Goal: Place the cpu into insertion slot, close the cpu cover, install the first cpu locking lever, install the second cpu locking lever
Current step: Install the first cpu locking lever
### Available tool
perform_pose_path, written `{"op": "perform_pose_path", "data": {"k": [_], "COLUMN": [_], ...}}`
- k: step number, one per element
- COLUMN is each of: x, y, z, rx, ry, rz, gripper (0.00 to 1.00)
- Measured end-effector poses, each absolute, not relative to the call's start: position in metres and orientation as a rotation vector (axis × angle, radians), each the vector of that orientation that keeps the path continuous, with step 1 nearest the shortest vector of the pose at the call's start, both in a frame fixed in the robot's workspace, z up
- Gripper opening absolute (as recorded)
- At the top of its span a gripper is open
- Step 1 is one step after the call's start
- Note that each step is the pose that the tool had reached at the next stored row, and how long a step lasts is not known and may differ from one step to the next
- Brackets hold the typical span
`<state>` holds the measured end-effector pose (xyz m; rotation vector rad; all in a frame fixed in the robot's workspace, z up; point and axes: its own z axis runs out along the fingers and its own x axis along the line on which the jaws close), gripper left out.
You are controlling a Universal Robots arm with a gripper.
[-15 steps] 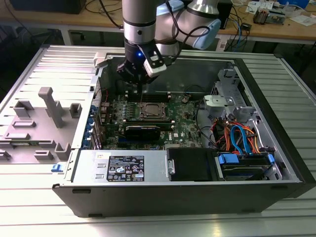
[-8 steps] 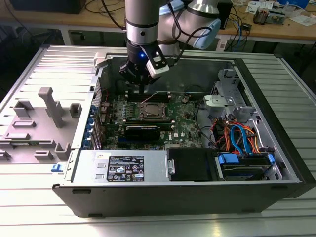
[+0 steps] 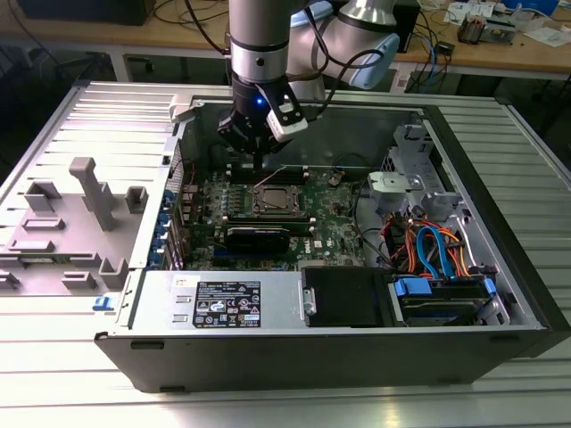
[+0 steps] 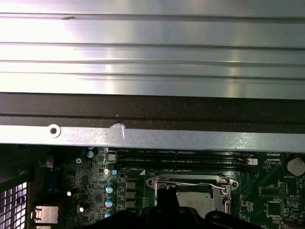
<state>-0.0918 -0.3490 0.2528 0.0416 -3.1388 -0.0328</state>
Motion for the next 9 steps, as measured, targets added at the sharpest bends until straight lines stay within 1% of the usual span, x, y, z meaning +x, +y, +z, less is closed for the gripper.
{"op": "perform_pose_path", "data": {"k": [9], "x": [-0.0915], "y": [-0.3490], "z": [0.2520], "rx": [0.038], "ry": [-3.141], "rz": [-0.033], "gripper": [0.11]}}
